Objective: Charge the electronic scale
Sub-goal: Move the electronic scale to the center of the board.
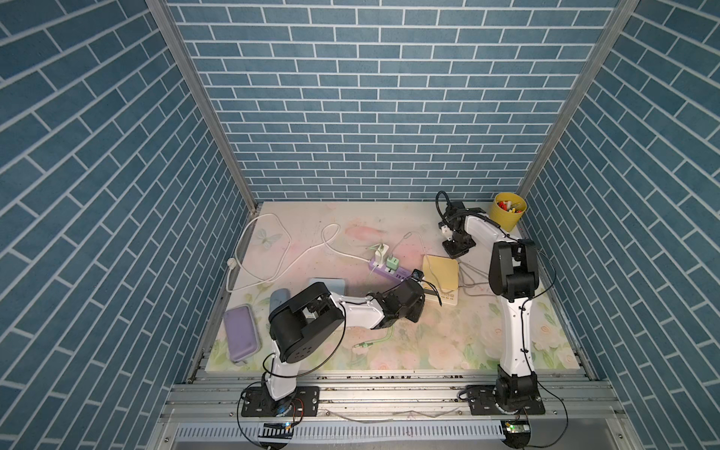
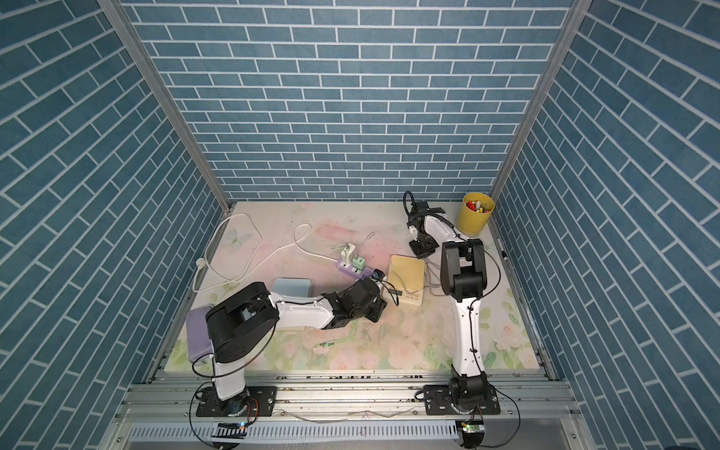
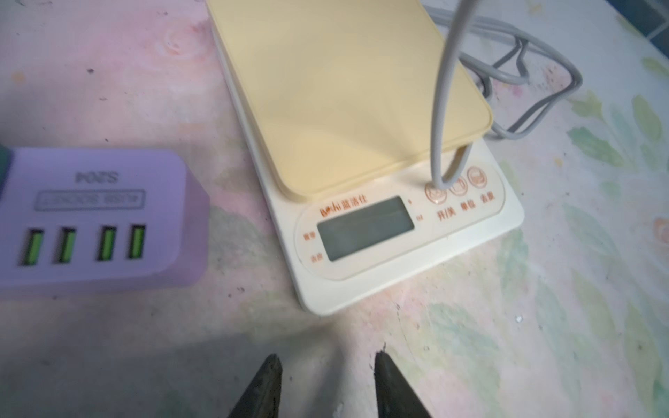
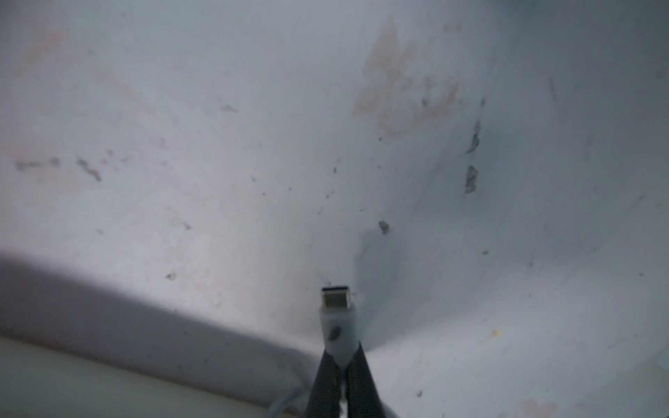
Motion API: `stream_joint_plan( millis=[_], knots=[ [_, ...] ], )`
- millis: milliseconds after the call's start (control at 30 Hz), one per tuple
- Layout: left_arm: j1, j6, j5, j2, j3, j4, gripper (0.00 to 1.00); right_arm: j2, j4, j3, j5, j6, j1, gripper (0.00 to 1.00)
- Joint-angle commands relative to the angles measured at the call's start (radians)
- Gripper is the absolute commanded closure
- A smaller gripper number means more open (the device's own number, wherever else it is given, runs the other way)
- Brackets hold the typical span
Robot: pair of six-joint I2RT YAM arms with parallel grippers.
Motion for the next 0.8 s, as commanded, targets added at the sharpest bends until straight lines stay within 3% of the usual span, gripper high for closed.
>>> stream_joint_plan(
  millis=[0,200,367,433,600,767],
  knots=[
    [-0.028,-0.003,-0.058,-0.063,-0.044,-0.006,0.54,-0.071,-0.028,-0.107,-0.071,-0.012,0.046,1.00],
    [-0.049,-0.028,-0.100,-0.161,-0.142,-0.010,0.54,-0.214,0.042,-0.325,-0.143,-0.033,0.142,1.00],
    [-0.057,-0.026,-0.137,-0.248,-0.214,-0.029,0.53,-0.289,0.096,-0.416,-0.214,-0.027,0.199,1.00],
    [-0.057,-0.022,-0.159,-0.279,-0.234,-0.042,0.52,-0.321,0.112,-0.418,-0.208,0.000,0.198,1.00],
    [-0.057,0.057,-0.124,-0.304,-0.195,-0.124,0.51,-0.450,0.074,-0.358,-0.022,0.137,0.141,1.00],
    [-0.056,0.082,-0.065,-0.235,-0.120,-0.141,0.51,-0.667,0.048,-0.406,-0.008,0.227,0.051,1.00]
  ],
)
